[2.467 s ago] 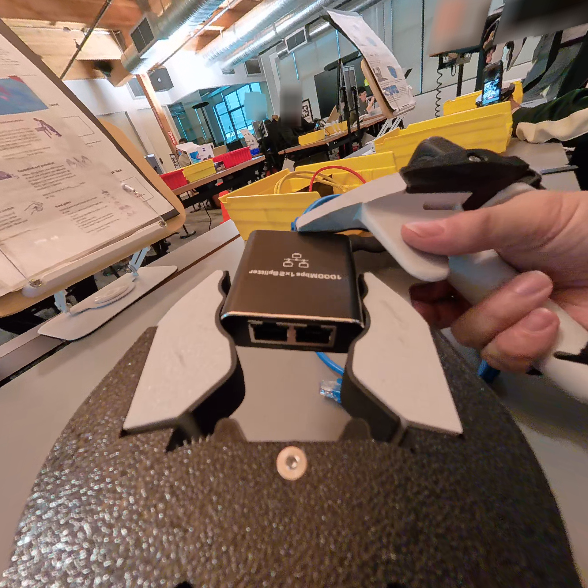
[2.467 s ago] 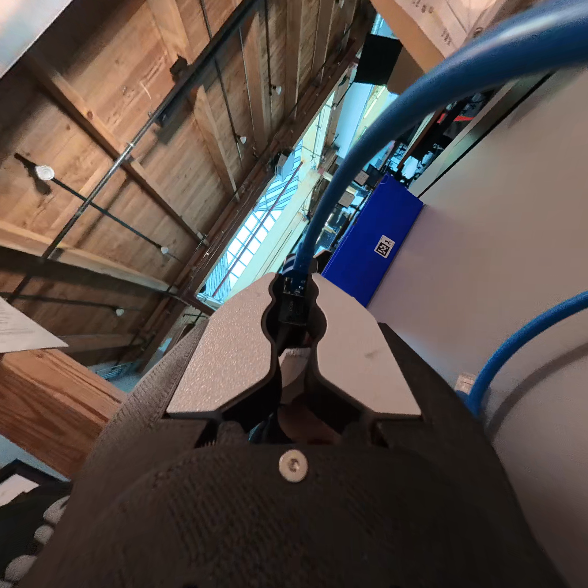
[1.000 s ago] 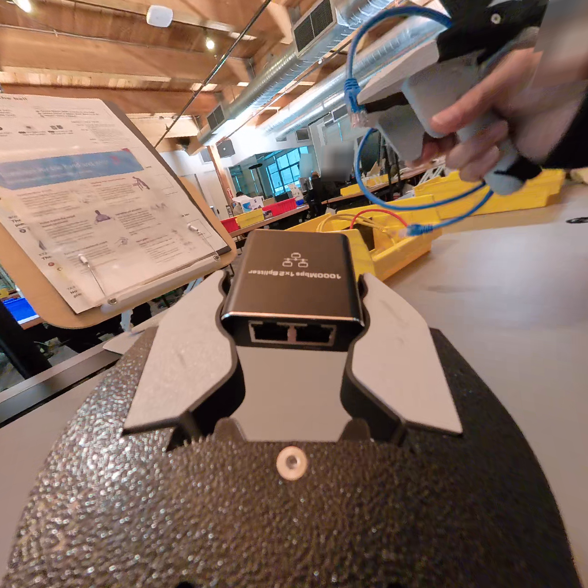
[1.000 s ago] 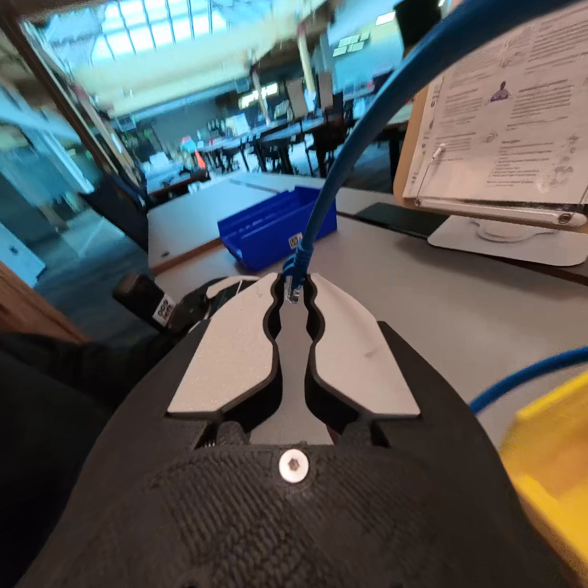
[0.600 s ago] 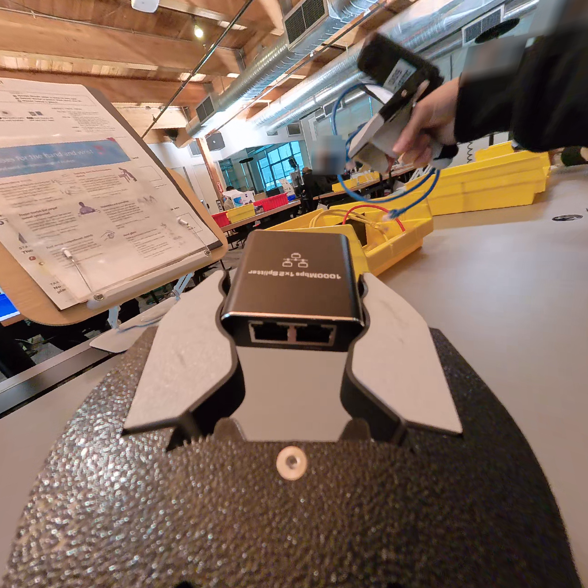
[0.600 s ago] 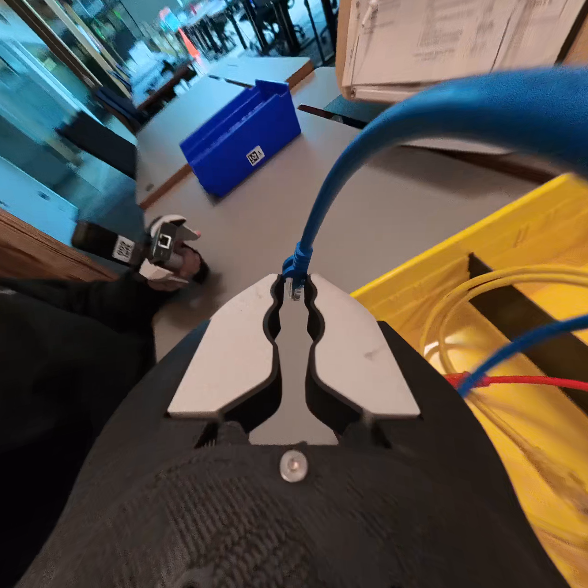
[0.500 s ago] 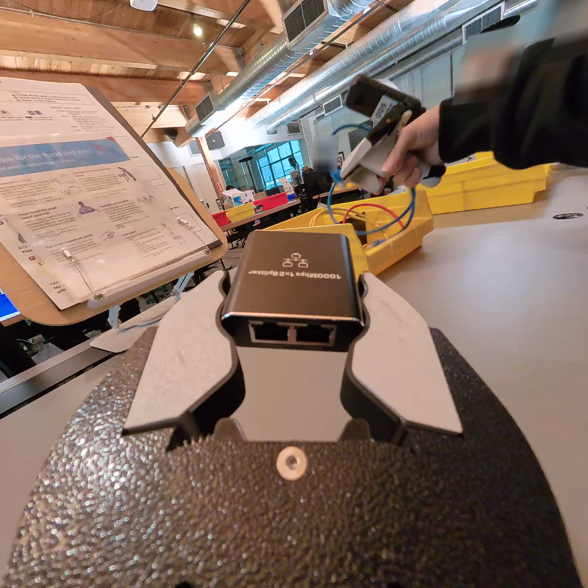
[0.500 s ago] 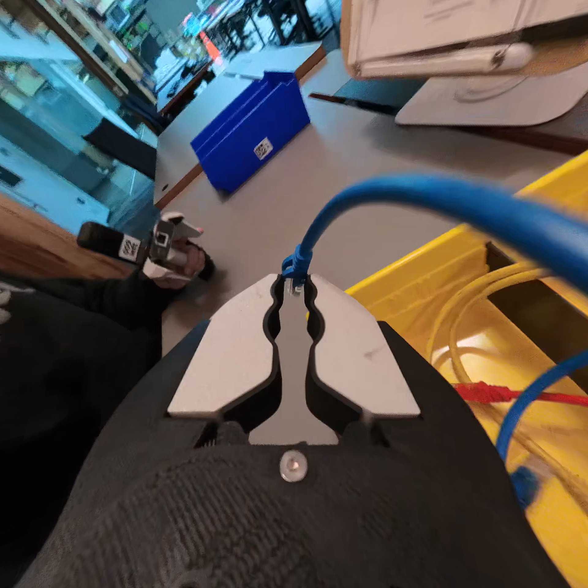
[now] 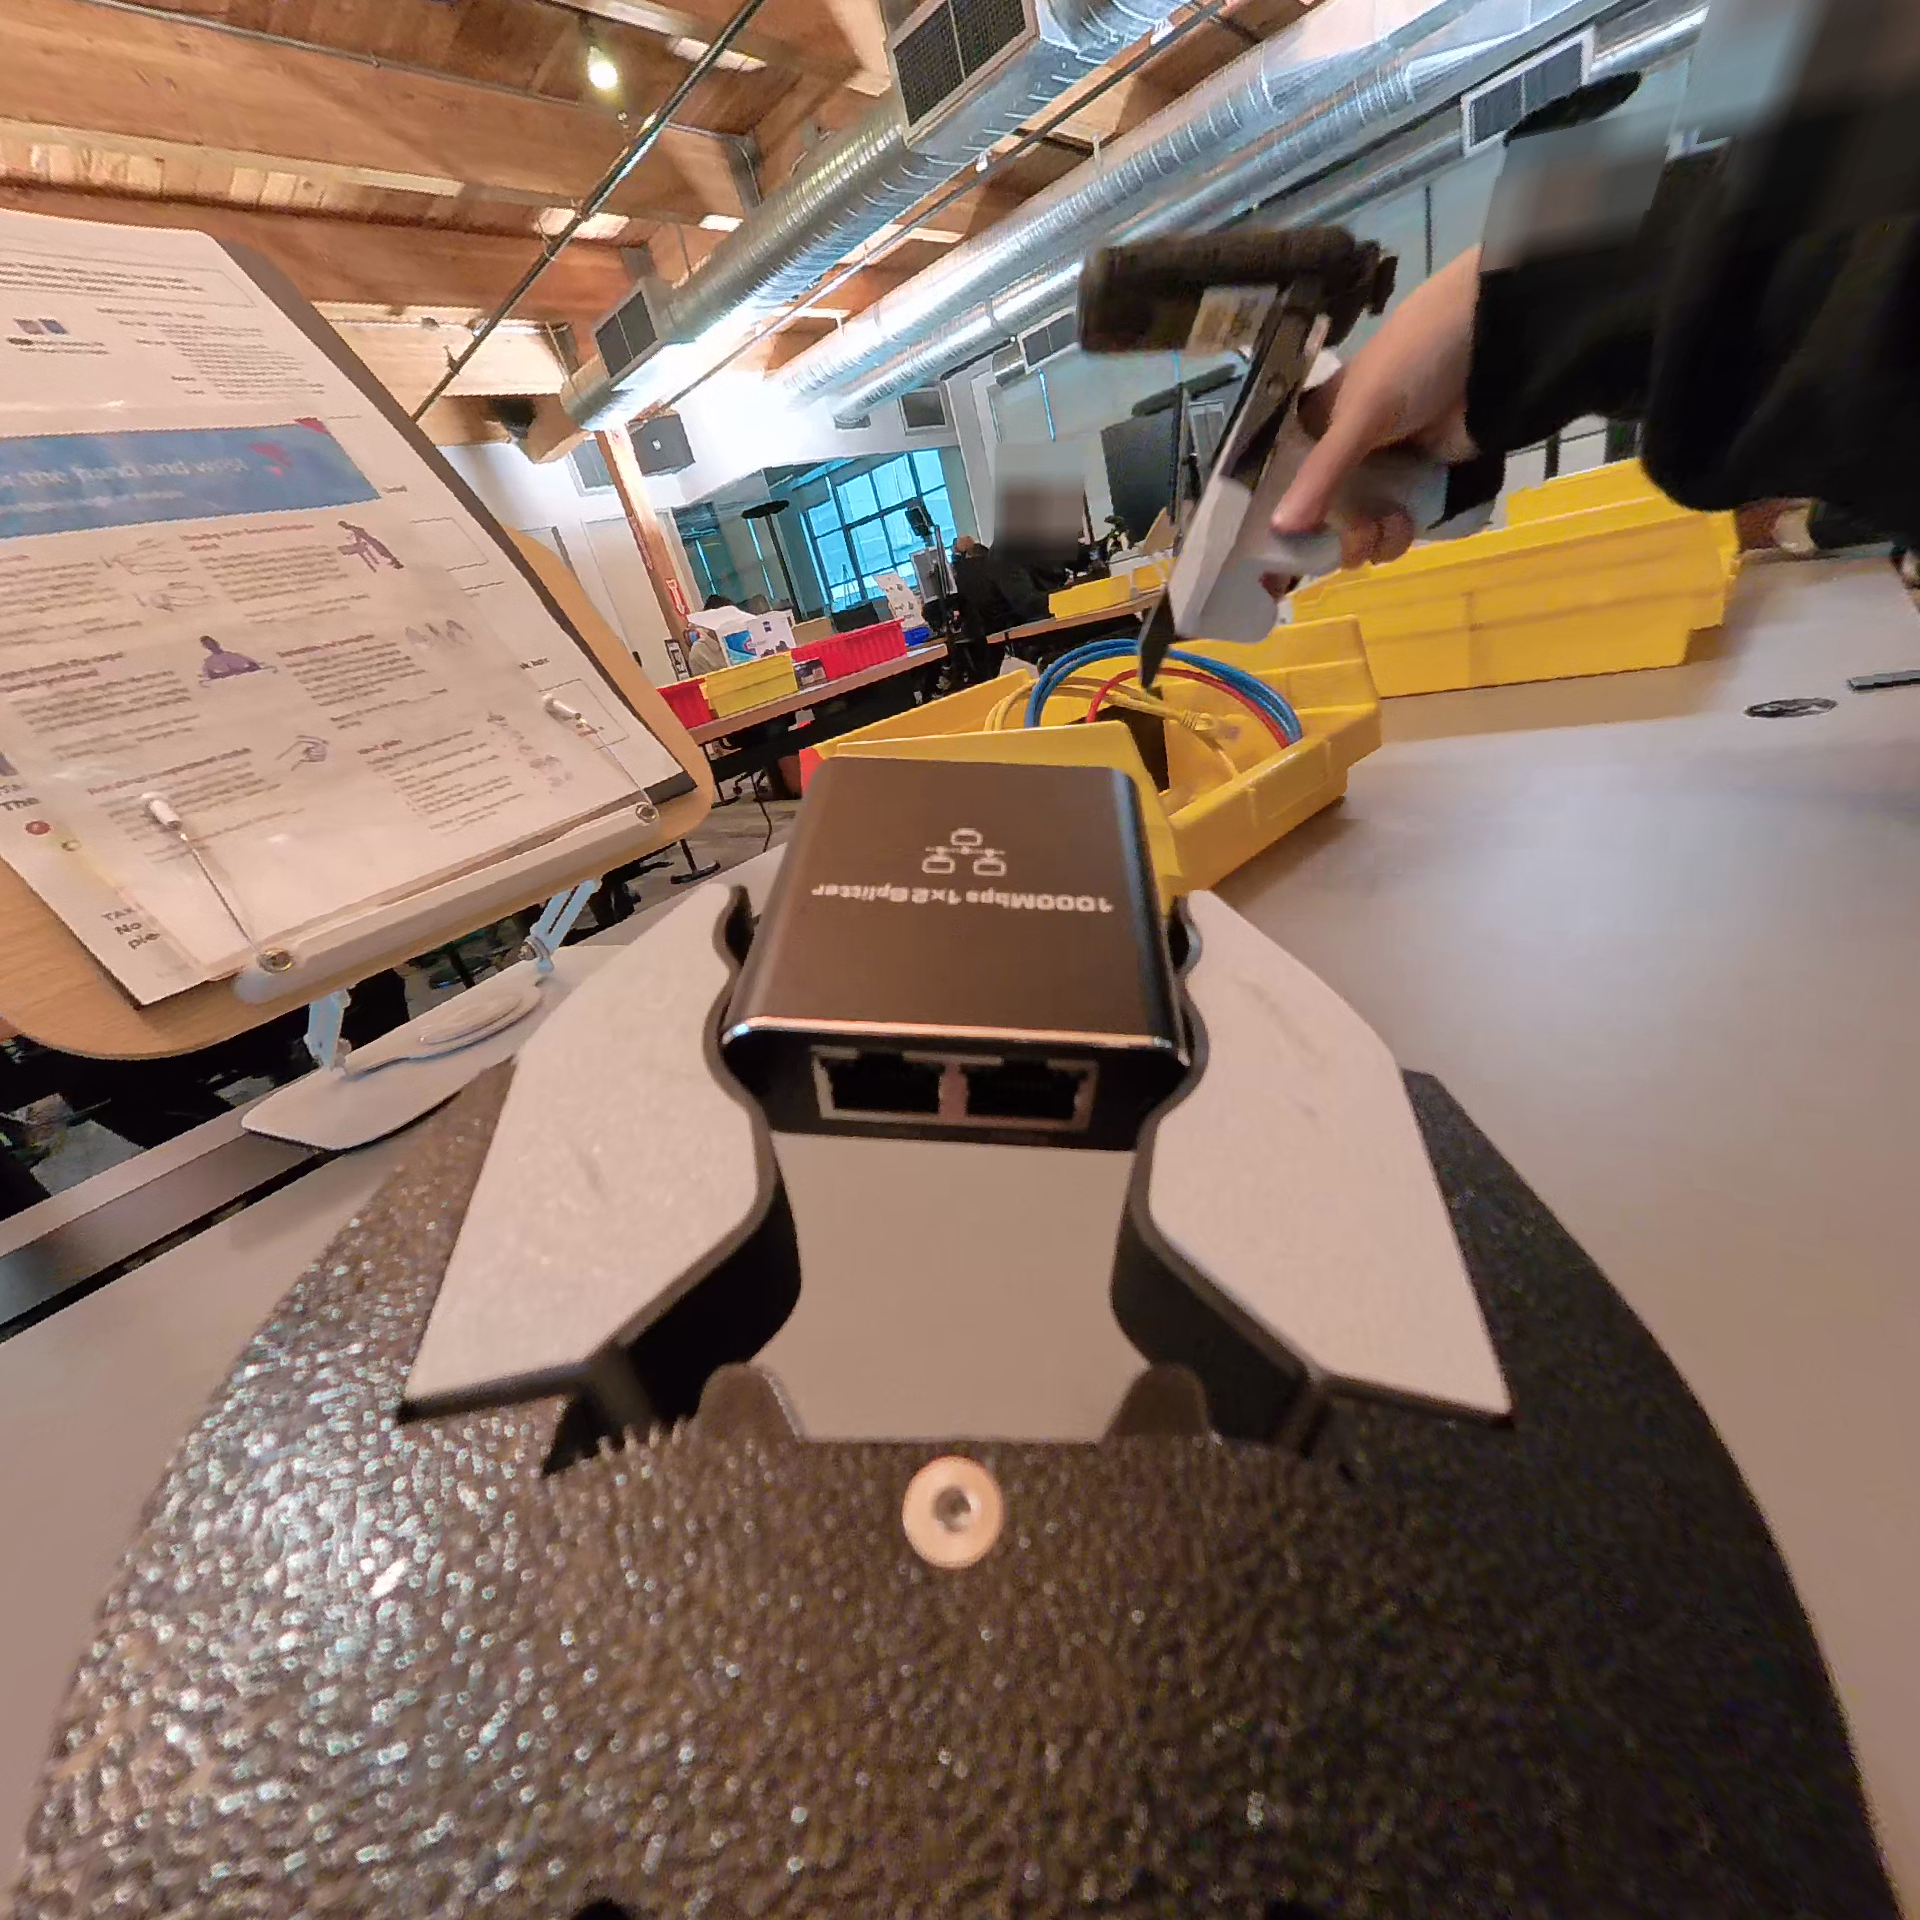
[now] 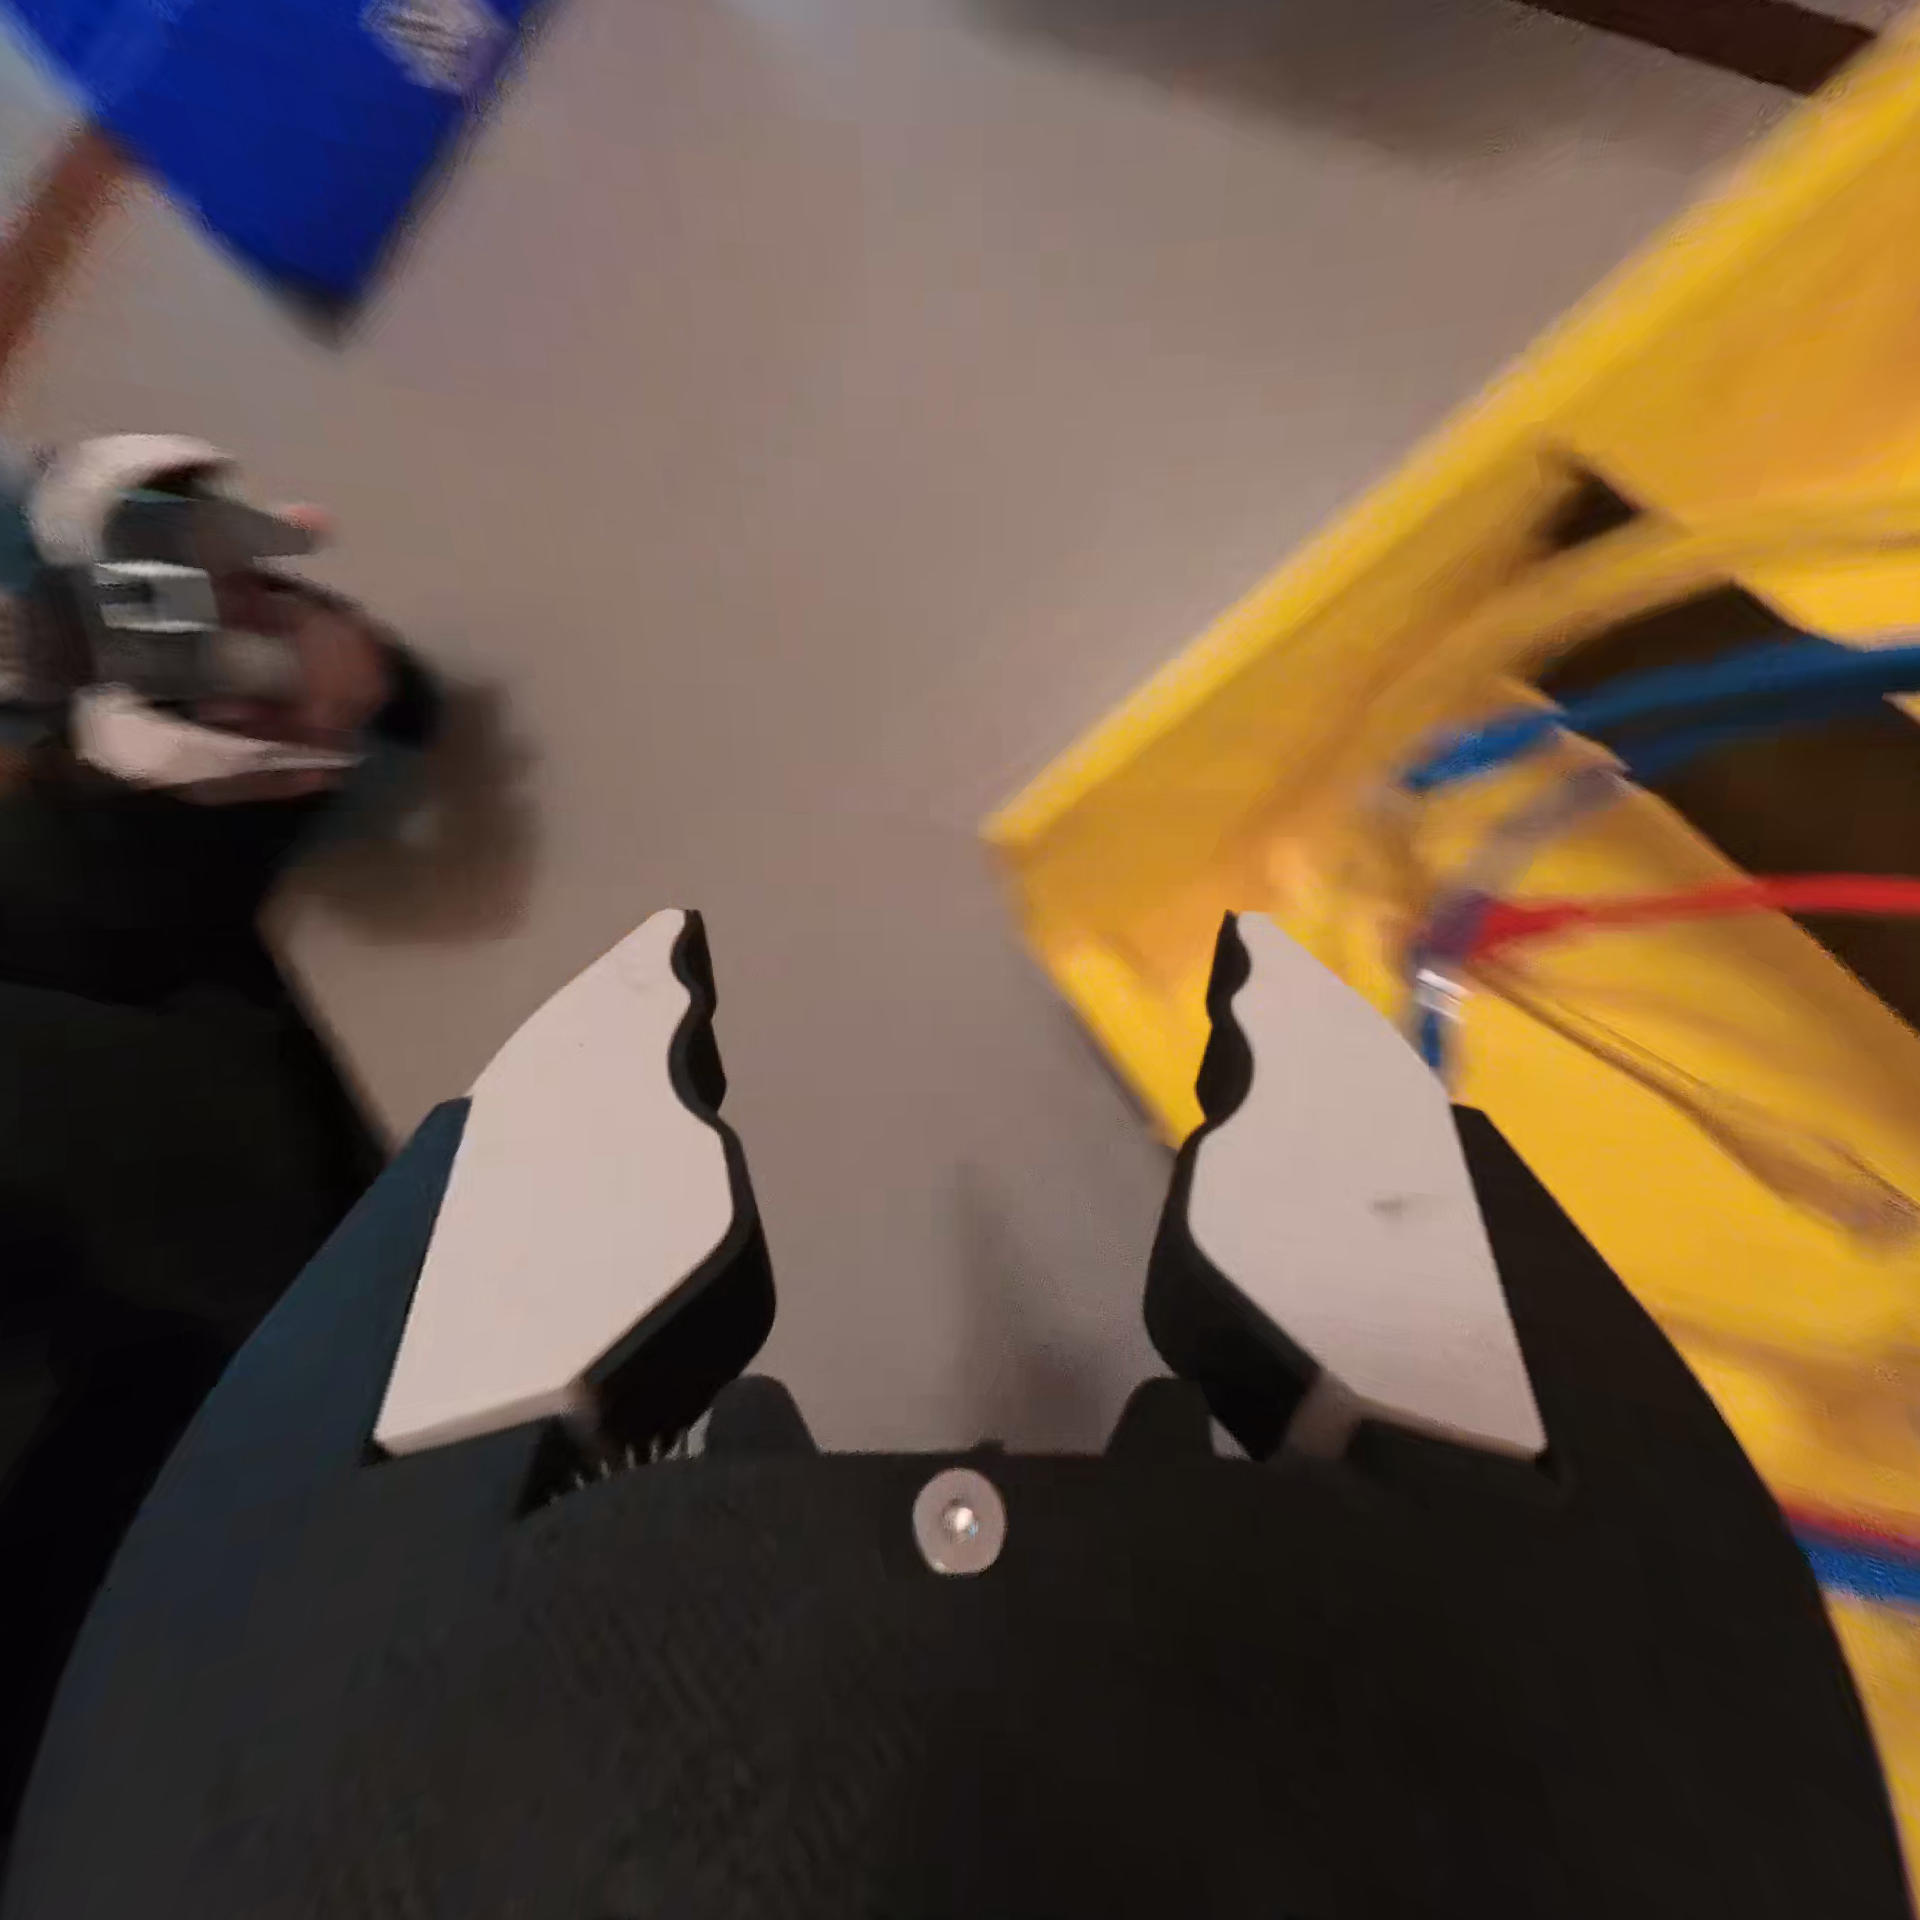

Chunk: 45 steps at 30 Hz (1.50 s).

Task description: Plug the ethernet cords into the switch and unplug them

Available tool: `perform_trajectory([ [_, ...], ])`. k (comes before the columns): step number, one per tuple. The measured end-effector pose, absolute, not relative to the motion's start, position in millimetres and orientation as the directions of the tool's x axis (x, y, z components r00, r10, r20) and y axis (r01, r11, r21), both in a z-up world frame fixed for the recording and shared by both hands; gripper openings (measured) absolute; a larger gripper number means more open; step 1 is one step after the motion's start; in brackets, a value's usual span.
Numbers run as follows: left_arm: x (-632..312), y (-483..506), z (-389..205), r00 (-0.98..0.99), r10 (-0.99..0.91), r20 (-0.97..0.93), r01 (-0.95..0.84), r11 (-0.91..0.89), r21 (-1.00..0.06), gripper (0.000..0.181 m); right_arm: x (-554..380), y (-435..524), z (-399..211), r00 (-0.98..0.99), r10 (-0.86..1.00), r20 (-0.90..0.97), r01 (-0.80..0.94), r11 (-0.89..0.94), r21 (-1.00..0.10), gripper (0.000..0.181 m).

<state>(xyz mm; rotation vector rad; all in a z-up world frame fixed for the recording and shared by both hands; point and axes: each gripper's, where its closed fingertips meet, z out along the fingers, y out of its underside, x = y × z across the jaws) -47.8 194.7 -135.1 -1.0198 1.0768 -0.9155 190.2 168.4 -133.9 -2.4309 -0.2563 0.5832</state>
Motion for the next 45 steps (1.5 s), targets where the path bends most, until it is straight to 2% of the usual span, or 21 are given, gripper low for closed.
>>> perform_trajectory([
  [2, -45.3, 190.0, -136.3, 0.201, -0.943, -0.266, 0.090, 0.288, -0.953, 0.074, 116.6, 153.6, -121.2, 0.731, 0.493, -0.472, 0.084, -0.752, -0.654, 0.087],
  [4, -42.5, 180.9, -136.3, 0.153, -0.946, -0.285, 0.102, 0.302, -0.948, 0.074, 49.4, 137.5, -118.9, 0.563, 0.566, -0.602, 0.091, -0.767, -0.635, 0.082],
  [6, -40.4, 167.6, -134.3, 0.089, -0.947, -0.310, 0.134, 0.320, -0.938, 0.074, -5.7, 127.1, -115.2, 0.382, 0.577, -0.722, 0.071, -0.797, -0.600, 0.085],
  [7, -39.8, 160.6, -133.6, 0.059, -0.943, -0.329, 0.147, 0.334, -0.931, 0.074, -26.3, 126.3, -115.2, 0.314, 0.567, -0.761, 0.059, -0.812, -0.581, 0.080],
  [10, -37.7, 146.0, -135.9, 0.008, -0.916, -0.402, 0.152, 0.398, -0.905, 0.074, -71.8, 130.7, -121.8, 0.184, 0.489, -0.853, 0.034, -0.870, -0.492, 0.079],
  [12, -36.0, 142.5, -138.8, 0.009, -0.893, -0.449, 0.134, 0.446, -0.885, 0.074, -92.4, 125.5, -128.5, 0.121, 0.463, -0.878, 0.085, -0.886, -0.456, 0.078],
  [13, -35.5, 141.4, -139.9, 0.010, -0.884, -0.467, 0.127, 0.465, -0.876, 0.074, -99.8, 122.8, -132.9, 0.111, 0.461, -0.880, 0.114, -0.886, -0.449, 0.078],
  [18, -34.2, 142.3, -142.0, 0.026, -0.862, -0.507, 0.106, 0.506, -0.856, 0.074, -110.6, 134.3, -139.7, 0.149, 0.521, -0.840, 0.098, -0.853, -0.512, 0.036],
  [23, -29.7, 147.1, -150.2, 0.063, -0.847, -0.528, 0.043, 0.531, -0.847, 0.074, -101.0, 134.2, -149.3, 0.203, 0.548, -0.812, 0.177, -0.836, -0.520, 0.036],
  [26, -33.1, 151.2, -143.3, 0.115, -0.850, -0.514, 0.069, 0.523, -0.849, 0.080, -71.0, 150.8, -144.4, 0.325, 0.583, -0.744, 0.199, -0.812, -0.549, 0.035],
  [28, -36.5, 154.4, -137.9, 0.126, -0.877, -0.464, 0.106, 0.477, -0.872, 0.082, -22.8, 181.7, -138.6, 0.526, 0.590, -0.612, 0.202, -0.786, -0.585, 0.035],
  [30, -38.6, 157.9, -135.6, 0.128, -0.900, -0.417, 0.124, 0.432, -0.893, 0.082, 49.6, 216.7, -131.6, 0.748, 0.531, -0.399, 0.234, -0.773, -0.590, 0.035],
  [32, -39.8, 160.6, -134.5, 0.134, -0.909, -0.395, 0.131, 0.412, -0.902, 0.080, 141.3, 249.9, -121.7, 0.916, 0.385, -0.113, 0.266, -0.794, -0.547, 0.035],
  [36, -39.4, 163.2, -136.1, 0.141, -0.911, -0.388, 0.116, 0.405, -0.907, 0.075, 267.3, 291.1, -106.1, 0.960, 0.240, 0.144, 0.280, -0.838, -0.469, 0.035],
  [39, -39.4, 164.2, -137.7, 0.145, -0.908, -0.392, 0.102, 0.408, -0.907, 0.071, 329.4, 304.7, -121.3, 0.937, 0.195, 0.290, 0.291, -0.895, -0.337, 0.035],
  [43, -39.4, 163.8, -138.7, 0.141, -0.911, -0.388, 0.098, 0.402, -0.910, 0.069, 353.9, 313.6, -161.2, 0.869, 0.342, 0.359, 0.401, -0.910, -0.105, 0.035],
  [45, -39.8, 164.8, -139.3, 0.143, -0.914, -0.380, 0.094, 0.395, -0.914, 0.068, 354.3, 316.4, -177.8, 0.860, 0.392, 0.327, 0.428, -0.903, -0.041, 0.035],
])
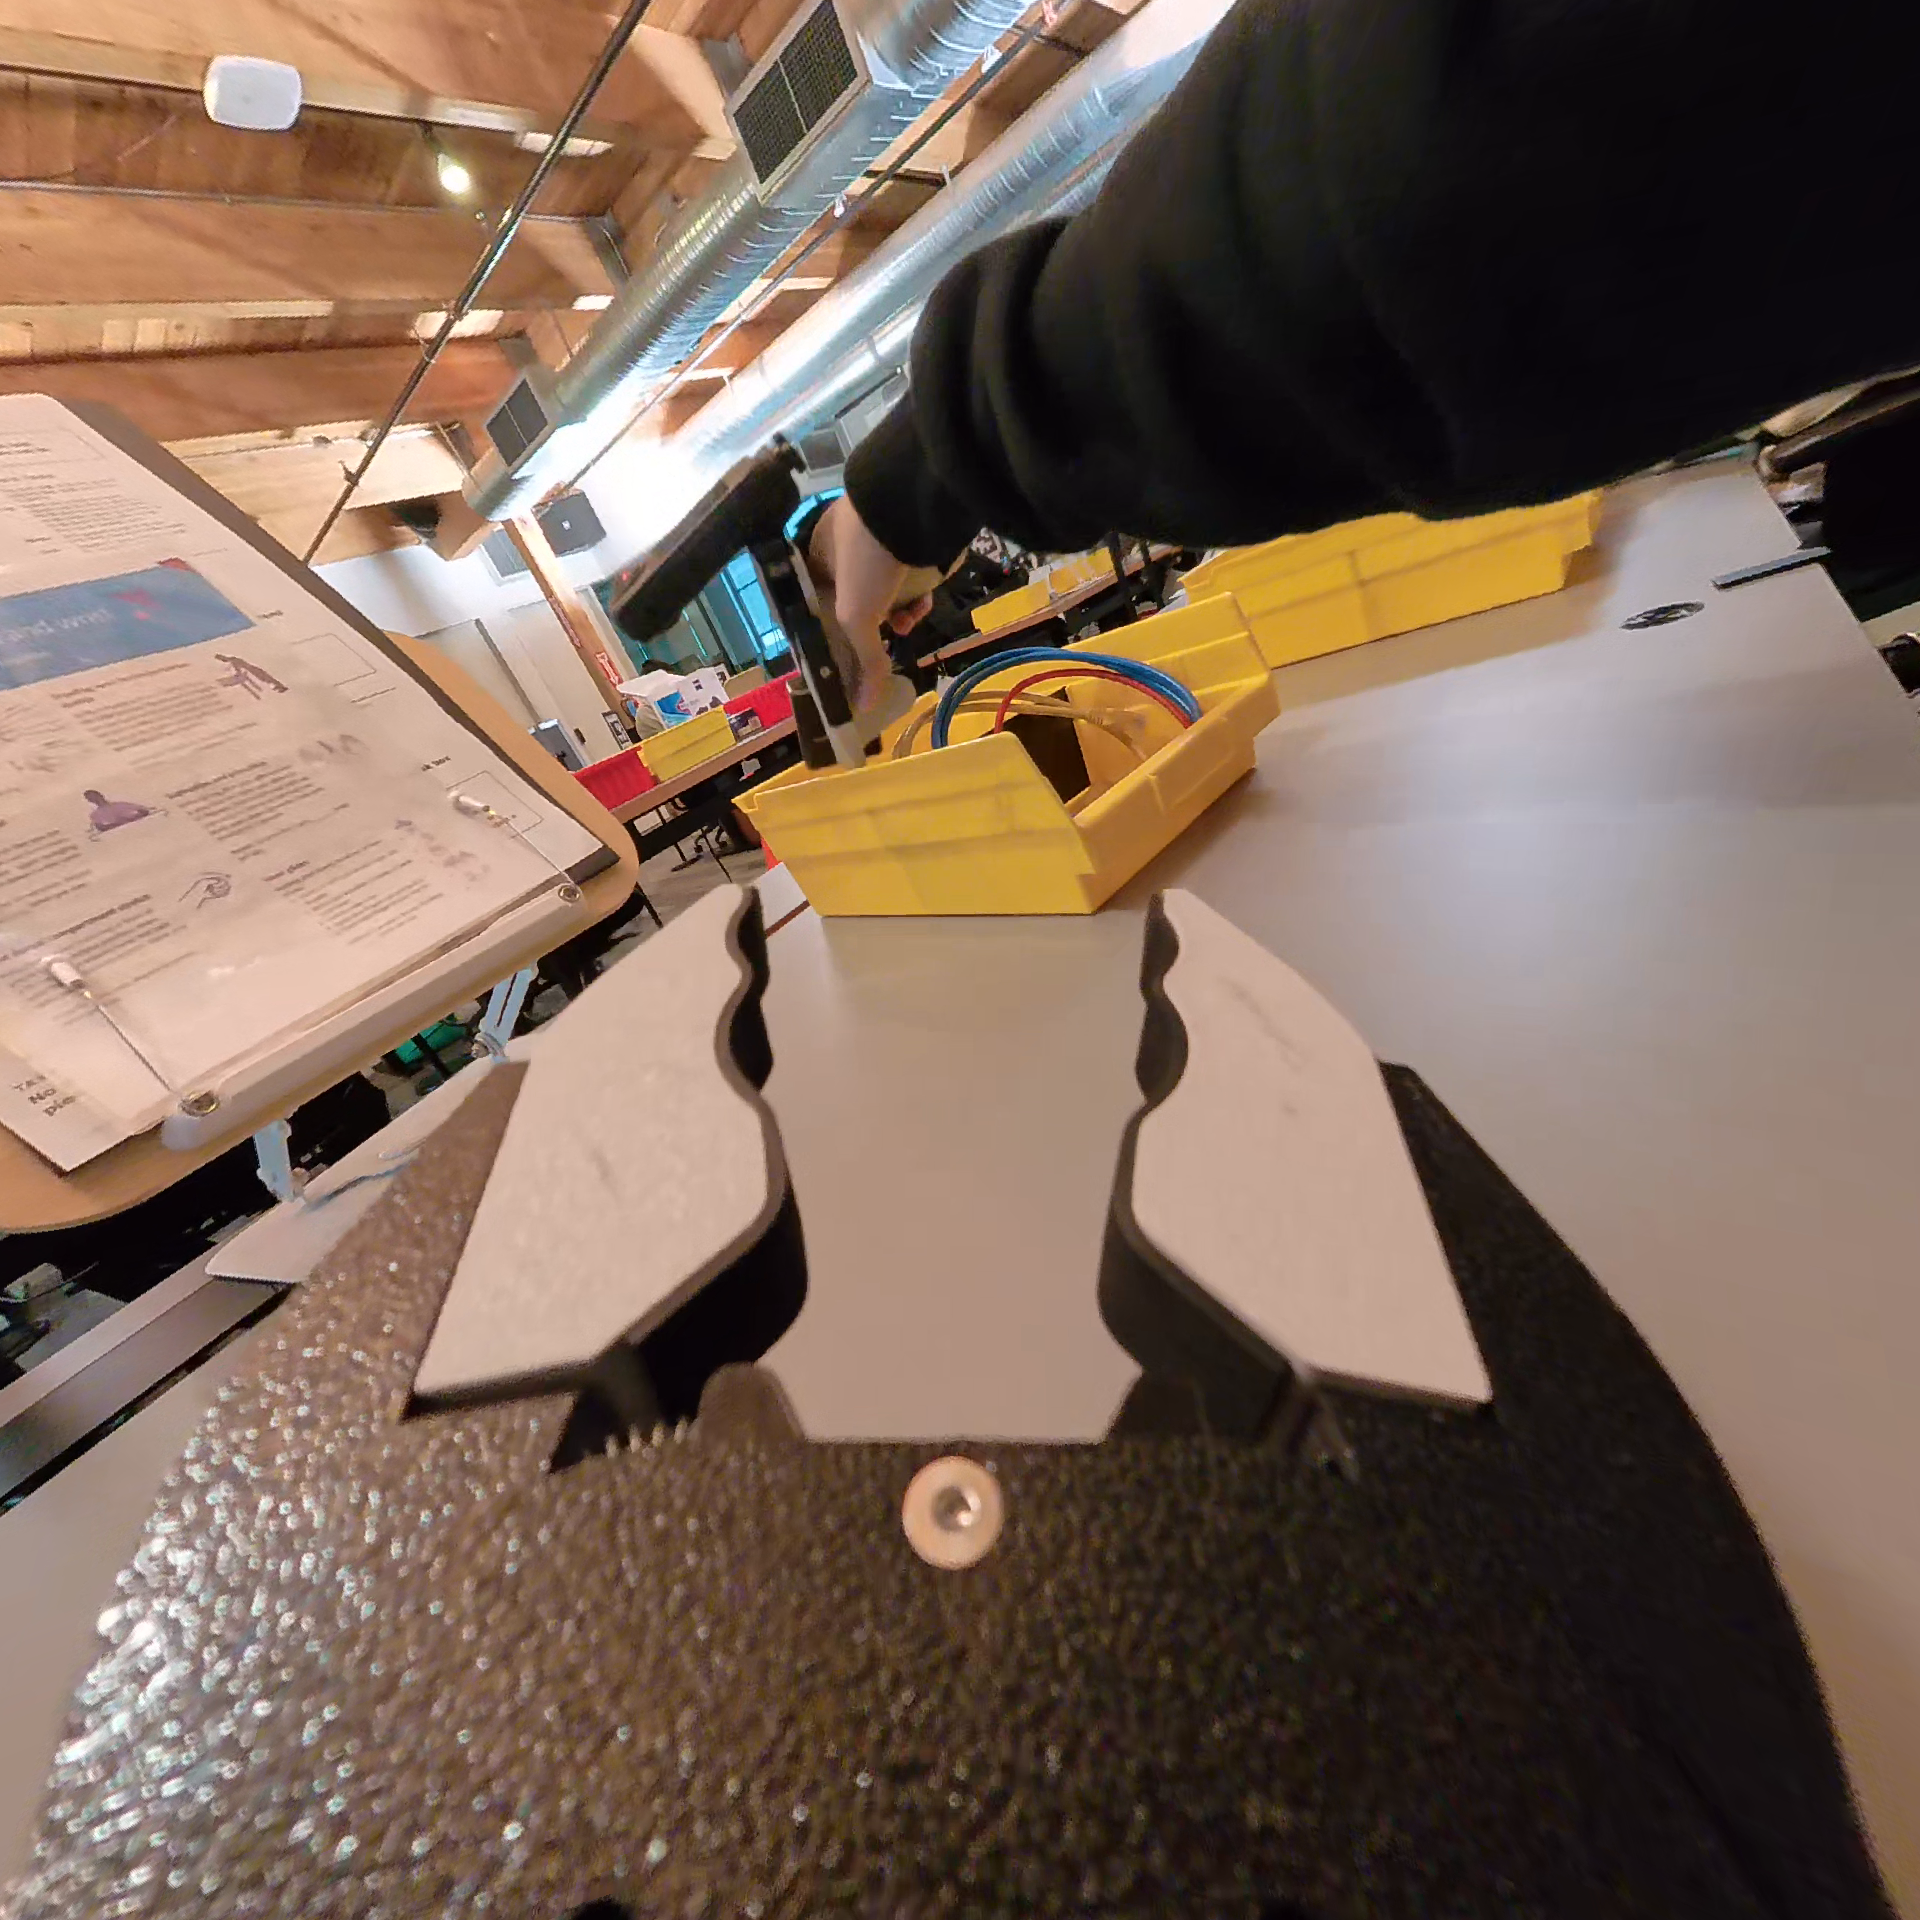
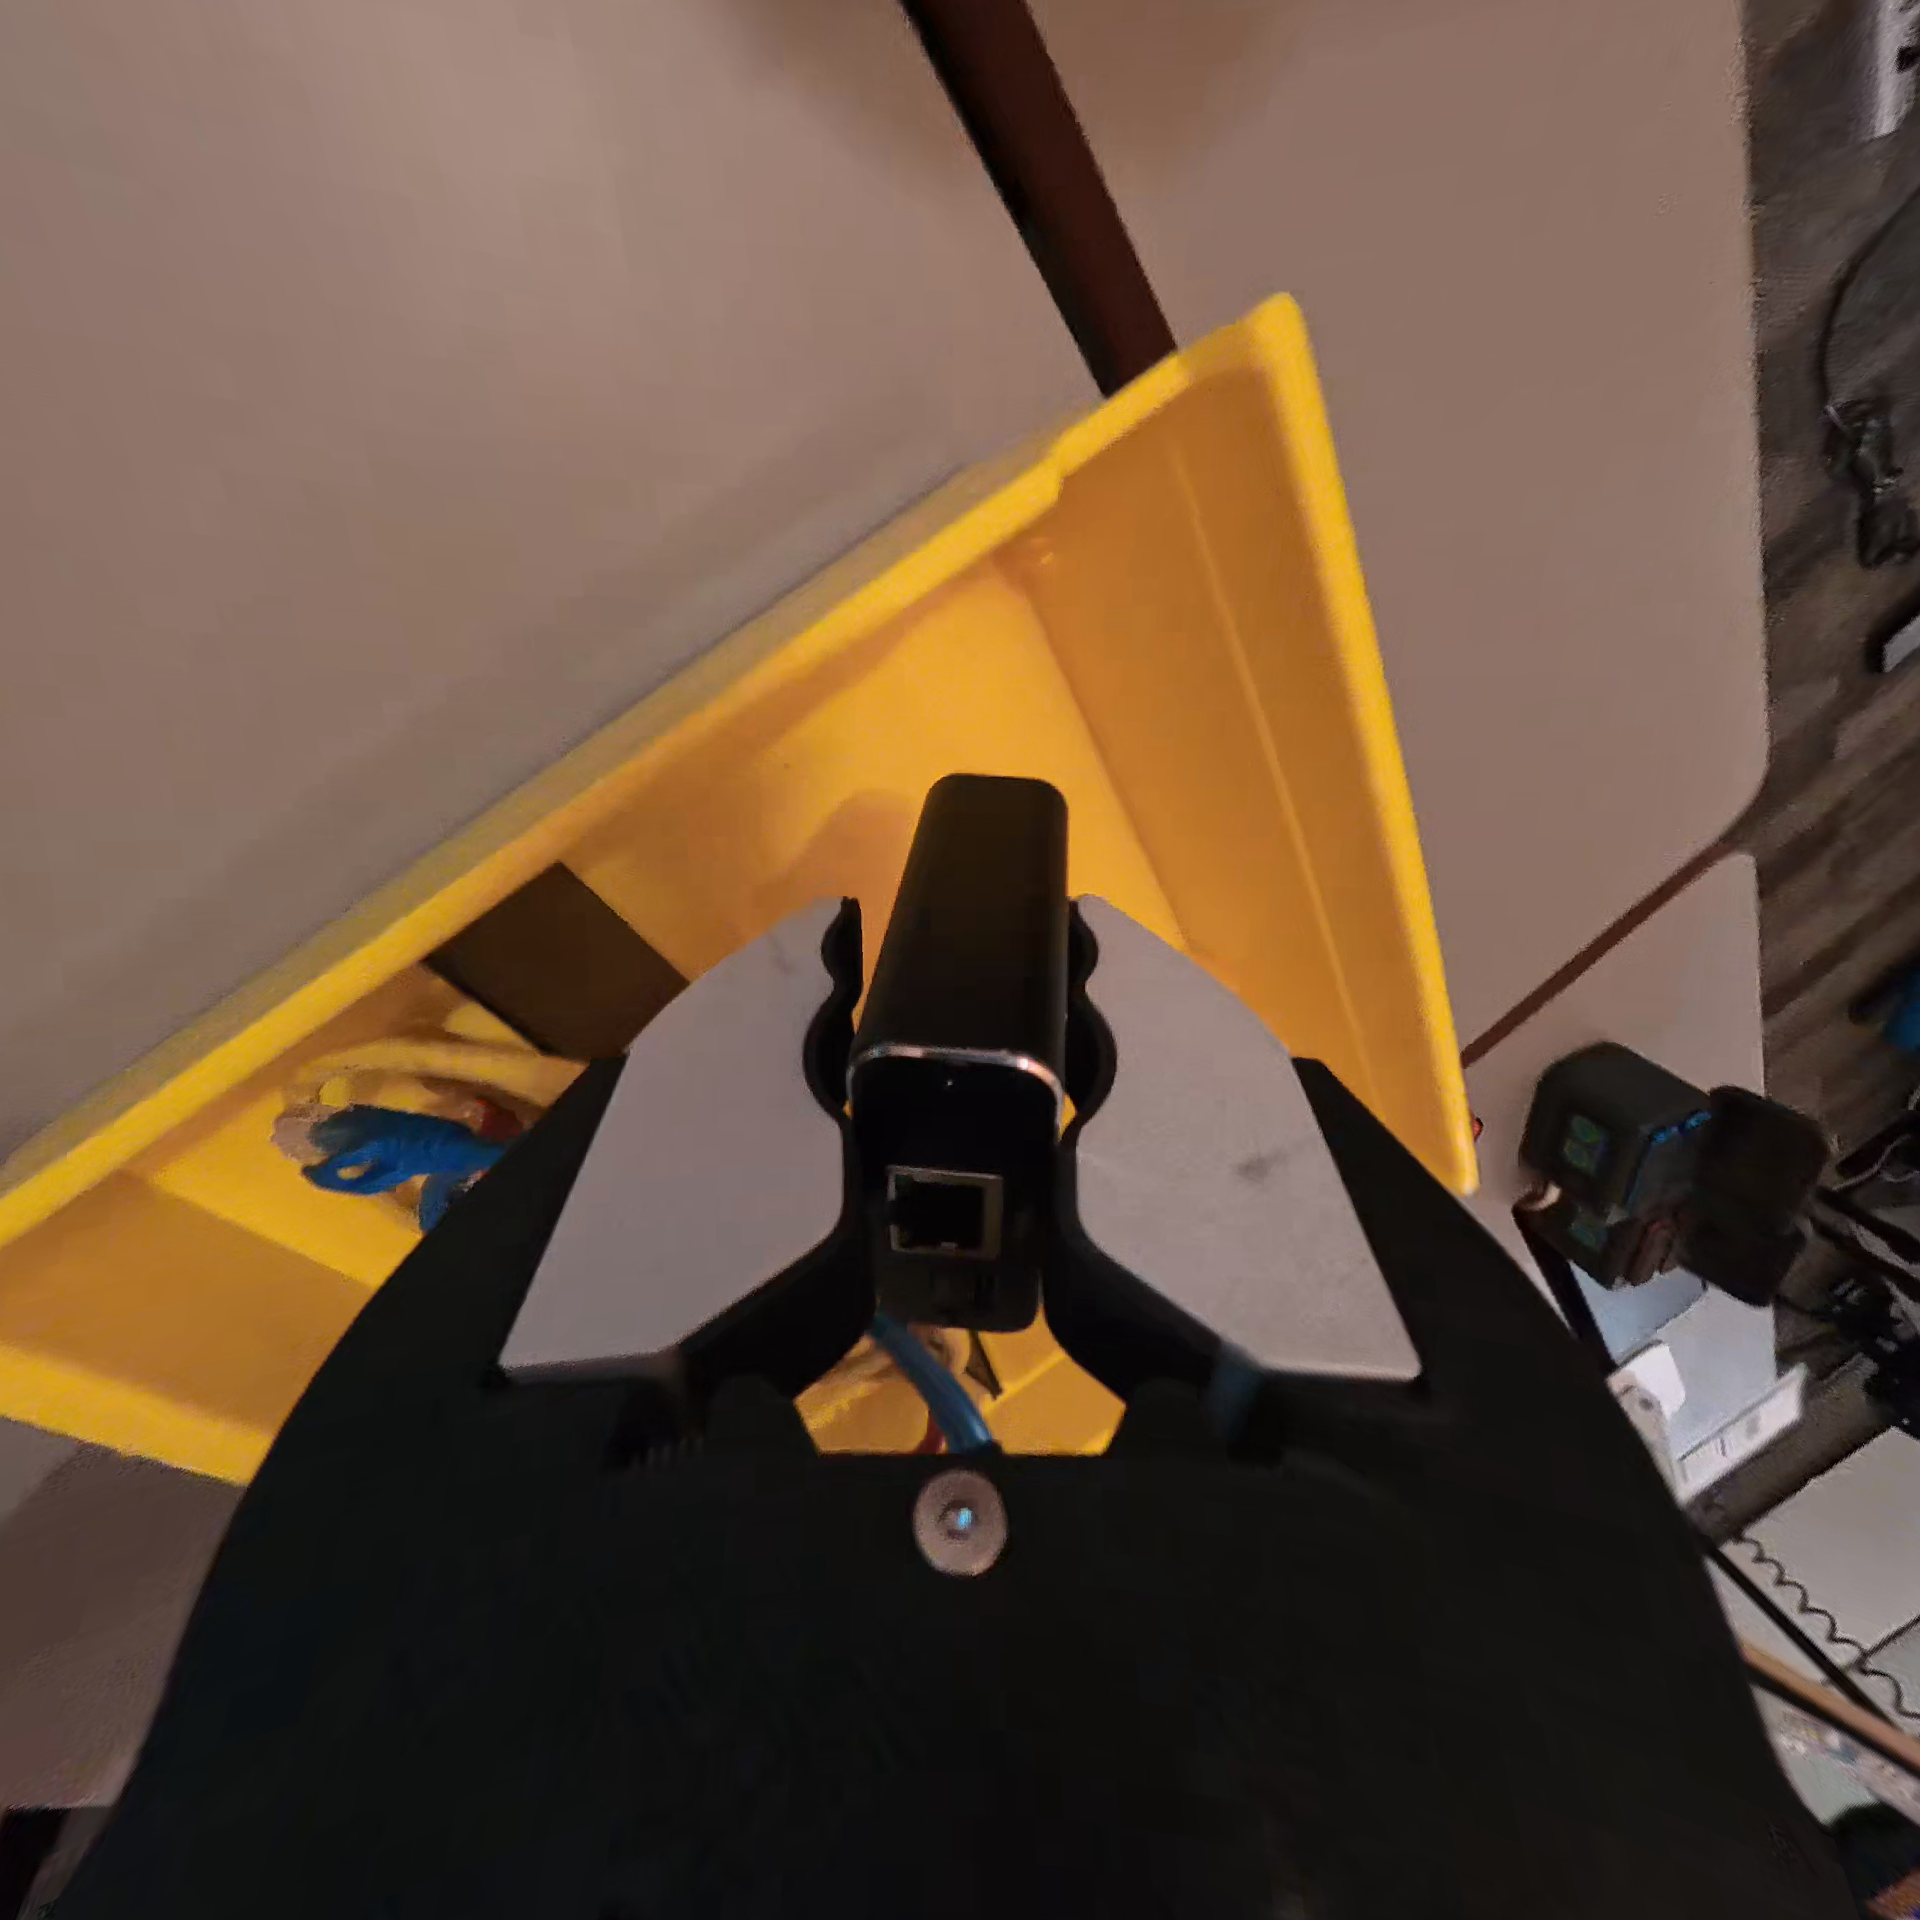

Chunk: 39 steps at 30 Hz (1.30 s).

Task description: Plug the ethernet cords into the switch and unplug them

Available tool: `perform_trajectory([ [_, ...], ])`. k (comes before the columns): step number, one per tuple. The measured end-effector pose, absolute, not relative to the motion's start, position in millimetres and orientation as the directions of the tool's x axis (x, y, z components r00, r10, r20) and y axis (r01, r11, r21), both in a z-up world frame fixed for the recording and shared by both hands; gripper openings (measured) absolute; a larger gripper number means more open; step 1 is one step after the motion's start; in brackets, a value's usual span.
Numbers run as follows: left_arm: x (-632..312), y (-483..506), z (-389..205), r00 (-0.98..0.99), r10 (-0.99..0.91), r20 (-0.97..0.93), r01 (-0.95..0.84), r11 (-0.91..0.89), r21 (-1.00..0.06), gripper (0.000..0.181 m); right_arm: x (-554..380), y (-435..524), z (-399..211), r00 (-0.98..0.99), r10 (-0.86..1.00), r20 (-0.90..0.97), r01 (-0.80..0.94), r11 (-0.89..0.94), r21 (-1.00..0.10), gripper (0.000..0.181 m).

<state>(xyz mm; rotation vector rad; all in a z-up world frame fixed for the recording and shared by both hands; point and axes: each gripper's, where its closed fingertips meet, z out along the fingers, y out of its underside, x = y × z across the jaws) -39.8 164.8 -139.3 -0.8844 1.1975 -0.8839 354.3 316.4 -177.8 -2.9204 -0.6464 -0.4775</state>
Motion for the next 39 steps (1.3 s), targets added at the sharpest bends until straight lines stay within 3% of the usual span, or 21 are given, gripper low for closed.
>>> perform_trajectory([
  [5, -39.1, 164.7, -140.8, 0.123, -0.932, -0.340, 0.086, 0.351, -0.932, 0.064, 347.9, 329.3, -192.6, 0.859, 0.430, 0.277, 0.456, -0.889, -0.034, 0.030],
  [10, -35.7, 163.4, -144.9, 0.103, -0.937, -0.335, 0.051, 0.341, -0.939, 0.063, 345.1, 330.7, -176.5, 0.840, 0.450, 0.302, 0.494, -0.866, -0.082, 0.040],
  [17, -28.3, 173.2, -158.5, 0.146, -0.931, -0.335, -0.087, 0.325, -0.942, 0.062, 307.3, 269.6, -108.8, 0.935, 0.215, 0.283, 0.342, -0.763, -0.549, 0.060],
  [23, 7.3, 182.1, -178.9, 0.154, -0.974, -0.168, -0.252, 0.125, -0.959, 0.063, 267.0, 132.7, -150.4, 0.977, 0.092, 0.195, 0.209, -0.629, -0.749, 0.067],
  [27, 70.1, 165.6, -170.0, 0.057, -0.997, -0.047, -0.268, 0.030, -0.963, 0.068, 277.1, 90.1, -186.3, 0.988, -0.114, 0.104, 0.017, -0.588, -0.808, 0.076],
  [31, 142.4, 172.4, -163.9, 0.087, -0.995, -0.049, -0.374, 0.013, -0.927, 0.078, 286.8, 77.5, -186.9, 0.973, -0.230, -0.037, -0.164, -0.563, -0.810, 0.085],
  [34, 191.9, 194.3, -170.4, 0.188, -0.979, -0.078, -0.436, -0.012, -0.900, 0.085, 286.6, 79.4, -164.5, 0.973, -0.224, -0.057, -0.162, -0.483, -0.861, 0.086],
  [37, 222.1, 219.9, -187.9, 0.277, -0.950, -0.145, -0.502, -0.014, -0.865, 0.077, 278.3, 82.1, -151.5, 0.981, -0.184, -0.059, -0.138, -0.455, -0.880, 0.085],
  [39, 232.4, 218.7, -197.3, 0.272, -0.958, -0.093, -0.502, -0.059, -0.863, 0.064, 271.7, 82.9, -149.7, 0.987, -0.158, -0.038, -0.108, -0.463, -0.880, 0.085],
])
